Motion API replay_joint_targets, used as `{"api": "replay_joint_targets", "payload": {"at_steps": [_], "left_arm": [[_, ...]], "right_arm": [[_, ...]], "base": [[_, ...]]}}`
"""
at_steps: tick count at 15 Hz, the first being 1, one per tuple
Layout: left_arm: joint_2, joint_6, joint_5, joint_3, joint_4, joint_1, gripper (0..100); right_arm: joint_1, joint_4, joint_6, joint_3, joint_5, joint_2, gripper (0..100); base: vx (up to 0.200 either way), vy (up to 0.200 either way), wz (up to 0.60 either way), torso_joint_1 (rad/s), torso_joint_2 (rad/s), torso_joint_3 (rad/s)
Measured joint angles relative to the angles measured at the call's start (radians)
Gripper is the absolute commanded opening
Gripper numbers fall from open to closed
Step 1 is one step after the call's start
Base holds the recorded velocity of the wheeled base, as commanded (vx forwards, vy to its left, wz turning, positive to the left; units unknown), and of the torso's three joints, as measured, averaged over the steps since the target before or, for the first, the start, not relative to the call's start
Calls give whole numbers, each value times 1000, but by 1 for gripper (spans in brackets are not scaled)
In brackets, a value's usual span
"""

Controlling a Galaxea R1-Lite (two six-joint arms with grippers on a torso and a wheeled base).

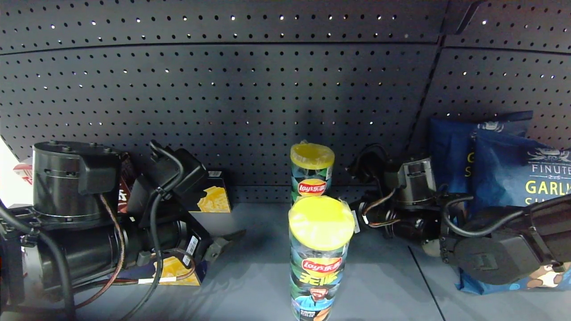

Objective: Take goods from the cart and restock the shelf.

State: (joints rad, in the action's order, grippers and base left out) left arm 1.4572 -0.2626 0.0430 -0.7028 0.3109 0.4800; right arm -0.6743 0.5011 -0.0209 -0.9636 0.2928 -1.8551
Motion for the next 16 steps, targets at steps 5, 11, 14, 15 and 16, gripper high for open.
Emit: {"api": "replay_joint_targets", "payload": {"at_steps": [5, 11, 14, 15, 16], "left_arm": [[0, 2, 0, 3, 0, 0, 100], [-17, -1, -1, 5, 0, -7, 100], [-93, 0, -1, 35, 0, -33, 100], [-130, 0, -1, 60, 0, -59, 100], [-169, -1, -1, 89, 0, -86, 100]], "right_arm": [[-5, 0, 1, 2, 0, -5, 100], [-6, 0, 1, 10, 7, 64, 100], [-8, 9, 1, 68, 7, 196, 100], [-8, 12, 0, 106, 3, 250, 100], [-9, 19, -2, 148, -5, 305, 100]], "base": [[0, 0, 0, 0, 0, 0], [0, 0, 0, 0, 0, 0], [0, 0, 0, 0, 0, 0], [0, 0, 0, 0, 0, 0], [0, 0, 0, 0, 0, 0]]}}
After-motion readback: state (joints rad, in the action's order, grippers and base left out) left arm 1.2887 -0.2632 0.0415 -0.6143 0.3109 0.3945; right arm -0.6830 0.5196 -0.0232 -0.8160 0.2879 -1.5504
